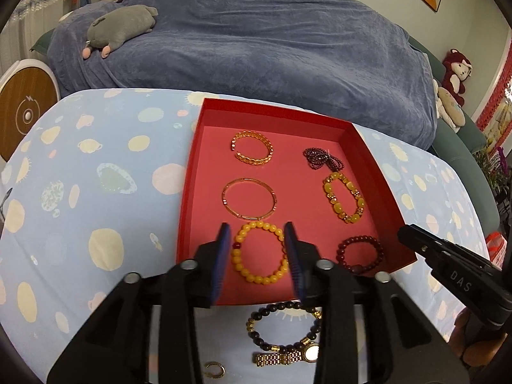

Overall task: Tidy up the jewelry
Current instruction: 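Lift both tools out of the box toward the remaining jewelry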

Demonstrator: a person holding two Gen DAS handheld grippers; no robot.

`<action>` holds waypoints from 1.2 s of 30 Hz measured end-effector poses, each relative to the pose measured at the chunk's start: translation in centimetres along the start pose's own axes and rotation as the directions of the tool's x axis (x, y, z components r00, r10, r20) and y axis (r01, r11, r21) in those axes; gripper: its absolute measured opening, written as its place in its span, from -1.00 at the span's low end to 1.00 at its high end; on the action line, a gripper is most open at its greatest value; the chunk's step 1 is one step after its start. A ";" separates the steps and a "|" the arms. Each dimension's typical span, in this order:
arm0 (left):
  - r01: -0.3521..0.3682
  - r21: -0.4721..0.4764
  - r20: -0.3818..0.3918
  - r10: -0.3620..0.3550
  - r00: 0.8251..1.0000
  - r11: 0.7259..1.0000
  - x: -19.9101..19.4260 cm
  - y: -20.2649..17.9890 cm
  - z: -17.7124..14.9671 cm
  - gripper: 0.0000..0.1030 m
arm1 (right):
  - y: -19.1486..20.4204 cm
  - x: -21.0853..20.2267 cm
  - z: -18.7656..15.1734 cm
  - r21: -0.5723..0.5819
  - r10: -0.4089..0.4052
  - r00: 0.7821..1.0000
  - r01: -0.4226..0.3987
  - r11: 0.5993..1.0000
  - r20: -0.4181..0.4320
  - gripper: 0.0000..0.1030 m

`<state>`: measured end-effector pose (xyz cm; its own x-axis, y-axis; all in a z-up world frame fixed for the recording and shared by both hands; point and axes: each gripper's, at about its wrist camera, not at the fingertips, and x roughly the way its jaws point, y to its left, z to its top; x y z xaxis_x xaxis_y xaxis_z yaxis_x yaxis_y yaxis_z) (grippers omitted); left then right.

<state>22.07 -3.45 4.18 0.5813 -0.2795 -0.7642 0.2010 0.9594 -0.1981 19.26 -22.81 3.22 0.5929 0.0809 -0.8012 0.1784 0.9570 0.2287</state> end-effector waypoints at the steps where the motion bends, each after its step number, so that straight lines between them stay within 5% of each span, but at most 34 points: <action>1: 0.001 -0.005 0.008 -0.001 1.000 1.000 -0.2 0.1 0.0 -0.22 | -0.2 -0.3 -0.1 0.003 -0.001 1.000 0.001 1.000 0.005 -0.75; 9: -0.014 -0.012 0.017 0.014 1.000 1.000 -2.6 1.0 -2.0 -0.22 | -0.2 -2.8 -3.2 0.002 0.023 1.000 -0.023 1.000 0.005 -0.65; 23: -0.027 -0.068 -0.096 0.020 0.995 0.997 -5.3 3.2 -11.3 -0.22 | -0.4 -5.0 -12.6 0.041 0.047 0.993 -0.043 0.998 -0.111 -0.65; 36: -0.034 -0.074 -0.118 0.025 0.993 0.997 -5.2 3.7 -13.1 -0.22 | 0.4 -5.0 -15.4 0.030 0.055 0.986 -0.051 0.998 -0.157 -0.65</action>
<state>9.40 2.09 -0.62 0.4891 -0.2492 -0.8359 0.1223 0.9684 -0.2172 4.31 -18.53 -1.18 0.4711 0.1765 -0.8642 0.1714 0.9428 0.2860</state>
